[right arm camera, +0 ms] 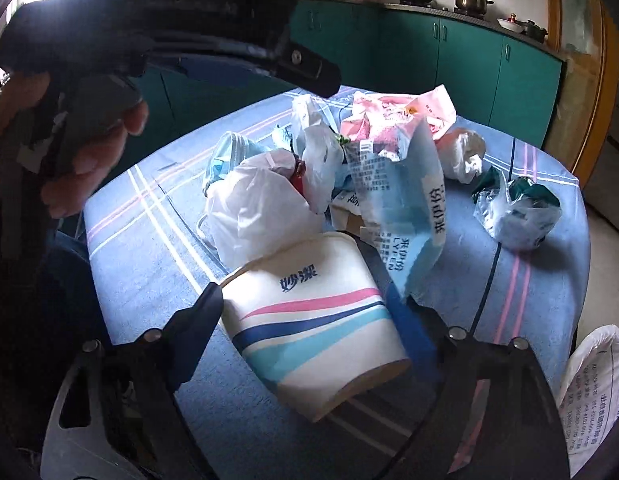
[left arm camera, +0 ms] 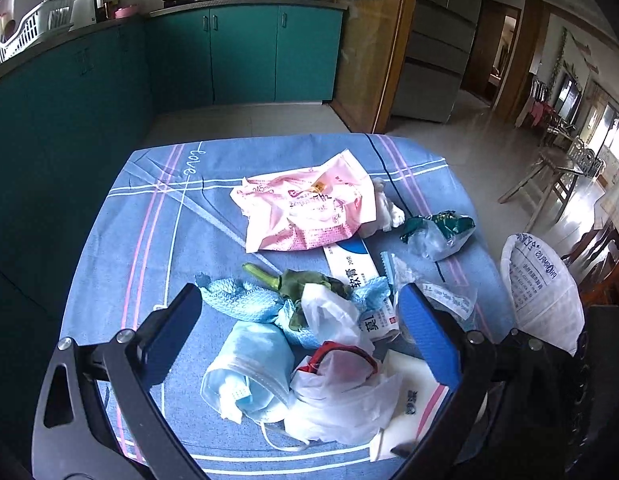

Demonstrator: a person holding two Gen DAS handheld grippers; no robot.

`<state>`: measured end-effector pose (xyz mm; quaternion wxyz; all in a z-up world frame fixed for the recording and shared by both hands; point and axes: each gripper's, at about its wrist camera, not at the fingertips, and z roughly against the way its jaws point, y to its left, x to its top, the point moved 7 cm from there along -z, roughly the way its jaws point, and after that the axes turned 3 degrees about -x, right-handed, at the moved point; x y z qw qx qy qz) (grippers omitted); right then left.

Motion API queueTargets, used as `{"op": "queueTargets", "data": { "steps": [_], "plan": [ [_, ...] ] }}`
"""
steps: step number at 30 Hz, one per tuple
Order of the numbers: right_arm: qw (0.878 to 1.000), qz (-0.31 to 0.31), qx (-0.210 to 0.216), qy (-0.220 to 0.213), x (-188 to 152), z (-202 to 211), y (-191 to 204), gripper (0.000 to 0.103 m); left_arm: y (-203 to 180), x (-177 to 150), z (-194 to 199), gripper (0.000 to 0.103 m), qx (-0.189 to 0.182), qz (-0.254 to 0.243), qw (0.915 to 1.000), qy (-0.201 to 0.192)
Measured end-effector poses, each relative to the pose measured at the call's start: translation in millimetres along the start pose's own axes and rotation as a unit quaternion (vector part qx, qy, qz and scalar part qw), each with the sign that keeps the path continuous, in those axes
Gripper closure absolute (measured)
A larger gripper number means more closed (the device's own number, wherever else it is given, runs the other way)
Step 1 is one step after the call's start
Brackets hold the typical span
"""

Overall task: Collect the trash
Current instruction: 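Move the right tool to the white paper cup and grasp its rim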

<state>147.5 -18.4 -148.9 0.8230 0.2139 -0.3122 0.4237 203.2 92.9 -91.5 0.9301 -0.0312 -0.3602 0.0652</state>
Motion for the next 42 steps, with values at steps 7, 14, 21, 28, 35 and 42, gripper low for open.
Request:
{"op": "queueTargets", "data": {
  "steps": [7,14,21,28,35,42],
  "plan": [
    [0.999,-0.028,0.023,-0.005,-1,6,-9,0.05,4,-2,-1,0.004,0.002,0.008,1.0,0.002],
    [1.0,-0.024,0.01,-0.013,-1,8,-13,0.039,6,-2,-2,0.004,0.003,0.009,0.9999,0.004],
    [1.0,-0.003,0.018,-0.011,-3,1,2,0.022,6,-3,-3,0.004,0.002,0.008,0.9999,0.006],
    [1.0,0.003,0.019,-0.007,-4,-7,9,0.022,4,-6,-5,0.004,0.006,0.003,0.9999,0.009],
    [1.0,0.01,0.025,-0.008,-5,-8,15,0.022,4,-7,-7,0.004,0.006,0.002,0.9999,0.011],
    [0.999,0.012,0.031,-0.001,-5,-13,19,0.019,3,-9,-9,0.004,0.008,0.0,0.9999,0.014]
  ]
}}
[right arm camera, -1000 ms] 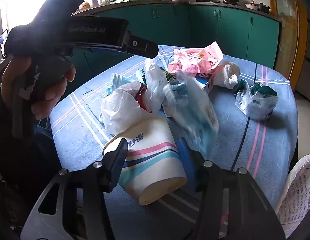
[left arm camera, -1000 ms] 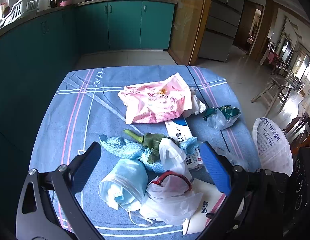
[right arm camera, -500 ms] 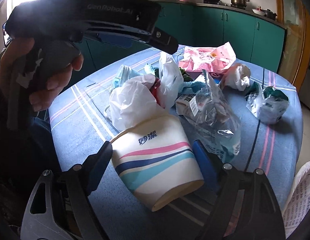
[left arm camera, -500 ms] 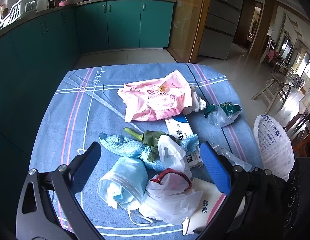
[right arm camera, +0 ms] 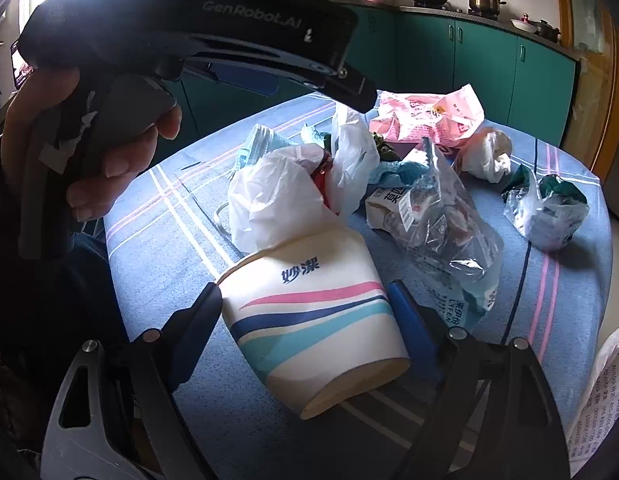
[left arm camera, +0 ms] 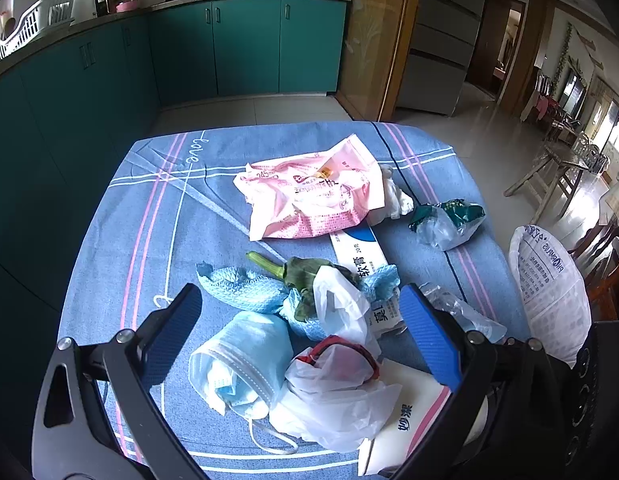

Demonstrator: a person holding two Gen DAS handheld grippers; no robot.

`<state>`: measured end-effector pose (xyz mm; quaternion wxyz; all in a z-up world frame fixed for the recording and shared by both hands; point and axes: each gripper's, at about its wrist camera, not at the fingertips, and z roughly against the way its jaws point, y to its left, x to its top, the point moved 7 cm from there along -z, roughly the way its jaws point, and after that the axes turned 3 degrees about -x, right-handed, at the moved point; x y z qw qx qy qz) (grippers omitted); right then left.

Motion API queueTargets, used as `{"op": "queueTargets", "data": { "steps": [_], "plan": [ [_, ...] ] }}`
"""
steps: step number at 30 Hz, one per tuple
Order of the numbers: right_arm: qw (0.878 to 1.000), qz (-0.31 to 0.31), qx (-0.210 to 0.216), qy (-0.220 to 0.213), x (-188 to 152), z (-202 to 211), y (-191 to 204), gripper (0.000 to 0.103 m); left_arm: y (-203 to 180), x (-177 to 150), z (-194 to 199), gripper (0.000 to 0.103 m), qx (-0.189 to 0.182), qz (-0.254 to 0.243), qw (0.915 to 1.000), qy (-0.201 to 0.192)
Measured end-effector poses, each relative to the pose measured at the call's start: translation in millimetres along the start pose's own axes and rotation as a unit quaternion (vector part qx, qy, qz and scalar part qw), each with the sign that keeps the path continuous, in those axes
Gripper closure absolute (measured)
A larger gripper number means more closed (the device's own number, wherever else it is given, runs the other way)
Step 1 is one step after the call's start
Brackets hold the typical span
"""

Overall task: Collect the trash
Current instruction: 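Move the right tool to the white paper cup and grasp its rim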

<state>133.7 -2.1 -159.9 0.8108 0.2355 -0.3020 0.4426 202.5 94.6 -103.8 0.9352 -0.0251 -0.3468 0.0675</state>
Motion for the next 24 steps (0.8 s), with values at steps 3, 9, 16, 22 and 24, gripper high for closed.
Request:
{"op": "queueTargets", "data": {
  "steps": [3,9,16,22,24],
  "plan": [
    [1.0,0.003,-0.002,0.005,-1,-3,2,0.019,0,0,0,0.004,0.0,0.0,1.0,0.0],
    [1.0,-0.009,0.004,0.0,0,-3,1,0.021,0,0,0,0.004,0.0,0.0,1.0,0.0],
    [1.0,-0.019,0.008,-0.007,-1,6,-8,0.026,5,1,3,0.004,0.003,0.006,1.0,-0.006],
    [0.999,-0.041,0.009,-0.016,-2,23,-29,0.03,26,6,13,0.004,0.004,0.039,0.9989,-0.024],
    [0.998,-0.054,0.005,-0.018,-4,27,-38,0.03,35,8,15,0.004,0.005,0.055,0.998,-0.028]
  ]
}}
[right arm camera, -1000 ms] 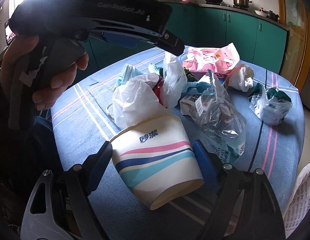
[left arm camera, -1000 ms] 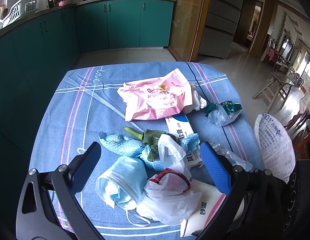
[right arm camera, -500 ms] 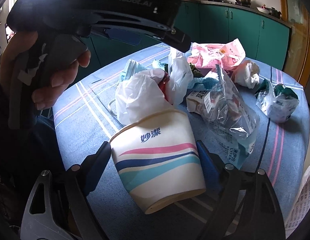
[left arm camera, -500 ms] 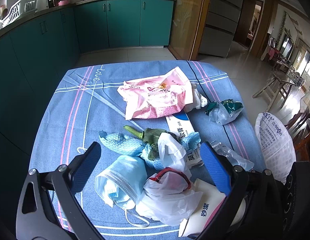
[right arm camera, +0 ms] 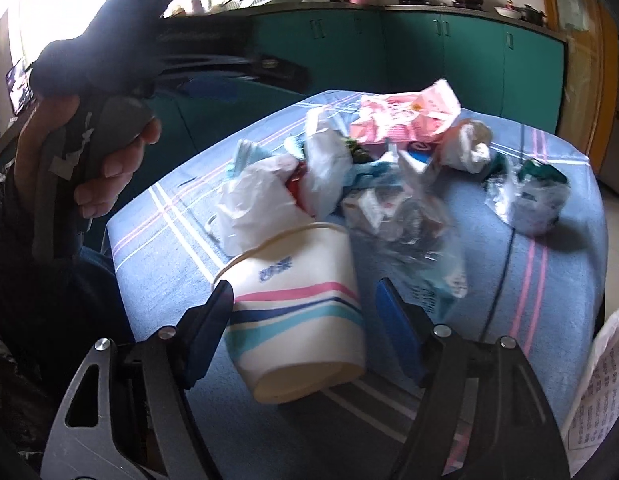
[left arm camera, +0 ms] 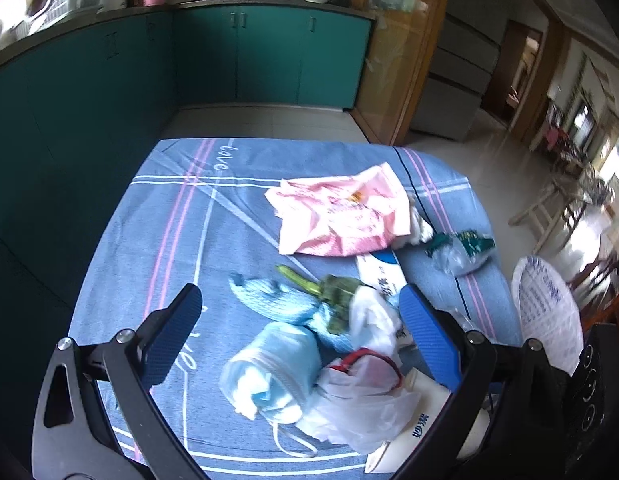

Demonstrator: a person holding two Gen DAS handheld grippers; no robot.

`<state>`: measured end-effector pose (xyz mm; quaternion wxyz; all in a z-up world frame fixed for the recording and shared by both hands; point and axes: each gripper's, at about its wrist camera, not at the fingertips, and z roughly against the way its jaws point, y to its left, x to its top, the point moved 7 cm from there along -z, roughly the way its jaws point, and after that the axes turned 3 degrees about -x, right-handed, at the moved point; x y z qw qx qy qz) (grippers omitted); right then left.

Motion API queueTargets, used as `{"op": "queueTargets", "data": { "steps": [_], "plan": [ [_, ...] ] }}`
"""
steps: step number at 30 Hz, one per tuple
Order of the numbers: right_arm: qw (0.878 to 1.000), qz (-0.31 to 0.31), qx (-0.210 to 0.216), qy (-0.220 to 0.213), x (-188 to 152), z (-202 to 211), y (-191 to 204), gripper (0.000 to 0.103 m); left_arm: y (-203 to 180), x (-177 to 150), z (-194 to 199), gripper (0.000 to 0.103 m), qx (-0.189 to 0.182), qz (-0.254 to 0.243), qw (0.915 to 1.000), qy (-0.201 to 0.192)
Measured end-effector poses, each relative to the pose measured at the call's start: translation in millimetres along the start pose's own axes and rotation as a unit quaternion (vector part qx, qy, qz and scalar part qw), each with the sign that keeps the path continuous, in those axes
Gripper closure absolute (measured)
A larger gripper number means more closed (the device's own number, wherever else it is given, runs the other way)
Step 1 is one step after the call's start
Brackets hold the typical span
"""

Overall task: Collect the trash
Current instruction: 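Move the right tool to the white paper cup and grasp its rim, then grasp the blue face mask with the left tool and lift it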

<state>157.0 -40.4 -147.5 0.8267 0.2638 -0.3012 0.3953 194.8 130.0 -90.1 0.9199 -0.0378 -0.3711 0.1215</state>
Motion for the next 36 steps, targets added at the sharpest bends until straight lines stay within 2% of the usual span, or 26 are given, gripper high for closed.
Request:
{"op": "queueTargets", "data": {
  "steps": [5,7,9,13,16,22,25,26,30,32,33,36],
  "plan": [
    [0.999,-0.027,-0.024,-0.009,1,9,-22,0.03,25,4,1,0.004,0.001,0.051,0.9987,-0.001],
    [0.999,-0.033,-0.034,-0.011,3,8,-25,0.026,28,3,-2,0.004,-0.004,0.057,0.9983,0.008],
    [0.998,-0.034,-0.043,-0.013,3,7,-26,0.021,26,0,-7,0.004,-0.009,0.055,0.9983,0.02],
    [0.999,-0.02,-0.035,-0.016,2,10,-18,0.013,13,-14,-11,0.004,-0.024,0.008,0.9984,0.05],
    [1.0,-0.005,-0.027,-0.015,1,9,-9,0.011,14,-30,-9,0.004,-0.022,-0.015,0.9978,0.061],
    [1.0,0.014,-0.021,-0.006,1,-1,5,0.01,35,-43,-11,0.004,-0.01,0.006,0.9971,0.075],
    [1.0,0.024,-0.019,-0.008,3,-4,13,0.01,33,-48,-17,0.005,-0.016,-0.001,0.9958,0.09],
    [0.999,0.029,-0.02,-0.008,3,-4,16,0.01,31,-50,-19,0.007,-0.017,-0.005,0.995,0.098],
    [0.998,0.049,-0.033,0.0,0,-9,23,0.01,24,-62,-29,0.04,-0.027,-0.021,0.9906,0.133],
    [0.998,0.055,-0.037,0.005,-2,-12,24,0.01,23,-63,-30,0.044,-0.024,-0.024,0.9903,0.135],
    [0.998,0.056,-0.038,0.007,-3,-13,25,0.01,23,-63,-30,0.053,-0.023,-0.024,0.9905,0.133],
    [0.997,0.061,-0.038,0.008,-3,-14,26,0.01,24,-62,-30,0.067,-0.027,-0.019,0.9908,0.131]
  ]
}}
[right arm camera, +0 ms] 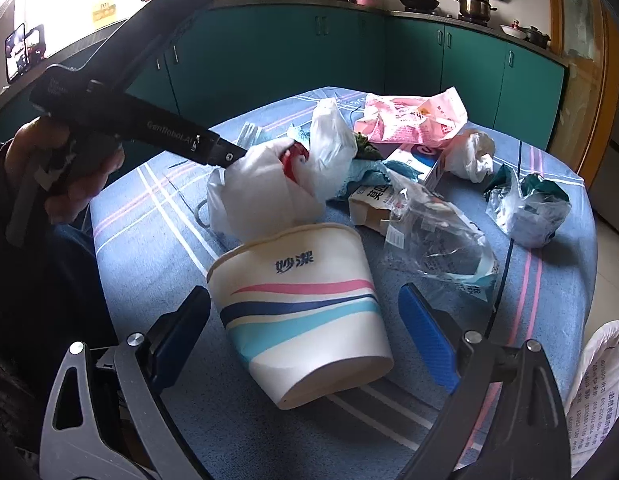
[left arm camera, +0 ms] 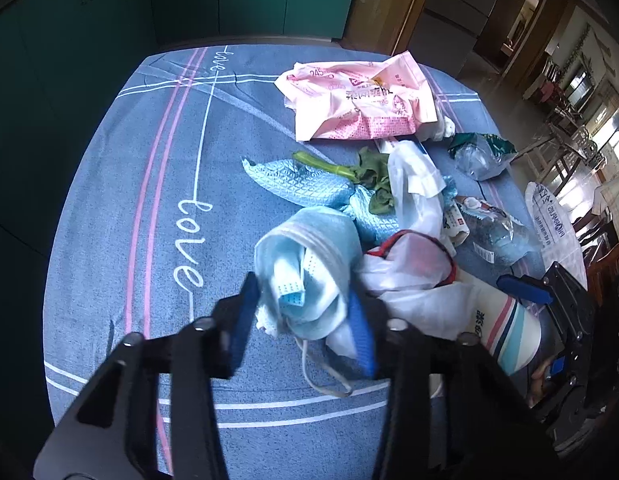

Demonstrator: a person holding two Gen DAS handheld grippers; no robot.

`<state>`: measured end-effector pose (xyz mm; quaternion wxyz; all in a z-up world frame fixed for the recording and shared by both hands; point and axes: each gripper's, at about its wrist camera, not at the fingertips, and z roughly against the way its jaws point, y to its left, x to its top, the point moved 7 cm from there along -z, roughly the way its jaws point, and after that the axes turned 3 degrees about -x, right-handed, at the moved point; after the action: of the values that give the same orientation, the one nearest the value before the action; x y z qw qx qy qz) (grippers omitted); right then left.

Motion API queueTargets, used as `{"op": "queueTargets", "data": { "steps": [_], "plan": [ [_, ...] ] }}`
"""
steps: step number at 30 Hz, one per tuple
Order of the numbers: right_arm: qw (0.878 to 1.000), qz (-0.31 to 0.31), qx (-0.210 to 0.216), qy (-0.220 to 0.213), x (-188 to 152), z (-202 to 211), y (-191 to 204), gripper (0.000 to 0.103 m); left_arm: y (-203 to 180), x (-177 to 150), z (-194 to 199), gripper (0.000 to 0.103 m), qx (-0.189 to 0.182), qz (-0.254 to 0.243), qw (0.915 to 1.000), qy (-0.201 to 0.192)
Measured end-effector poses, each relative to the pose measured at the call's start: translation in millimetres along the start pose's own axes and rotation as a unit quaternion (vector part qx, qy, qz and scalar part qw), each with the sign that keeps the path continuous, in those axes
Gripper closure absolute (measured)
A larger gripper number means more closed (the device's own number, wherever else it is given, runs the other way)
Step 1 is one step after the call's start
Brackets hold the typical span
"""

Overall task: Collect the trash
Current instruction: 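Grasp the blue face mask with the left tool and lift it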

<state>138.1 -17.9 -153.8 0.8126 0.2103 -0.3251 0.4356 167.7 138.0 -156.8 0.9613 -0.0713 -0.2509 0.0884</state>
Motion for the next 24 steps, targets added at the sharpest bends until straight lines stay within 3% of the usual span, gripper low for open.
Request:
{"op": "queueTargets", "data": {
  "steps": [6,16,24],
  "plan": [
    [1.0,0.012,0.006,0.008,0,-5,6,0.01,-1,9,16,0.085,0.005,0.002,0.9989,-0.047],
    [0.999,0.027,0.034,0.004,-1,-5,22,0.018,-12,17,42,0.085,-0.022,-0.007,0.9943,-0.104],
    [0.996,0.01,0.07,-0.049,9,18,26,0.018,-8,23,60,0.085,-0.026,0.002,0.9889,-0.146]
  ]
}}
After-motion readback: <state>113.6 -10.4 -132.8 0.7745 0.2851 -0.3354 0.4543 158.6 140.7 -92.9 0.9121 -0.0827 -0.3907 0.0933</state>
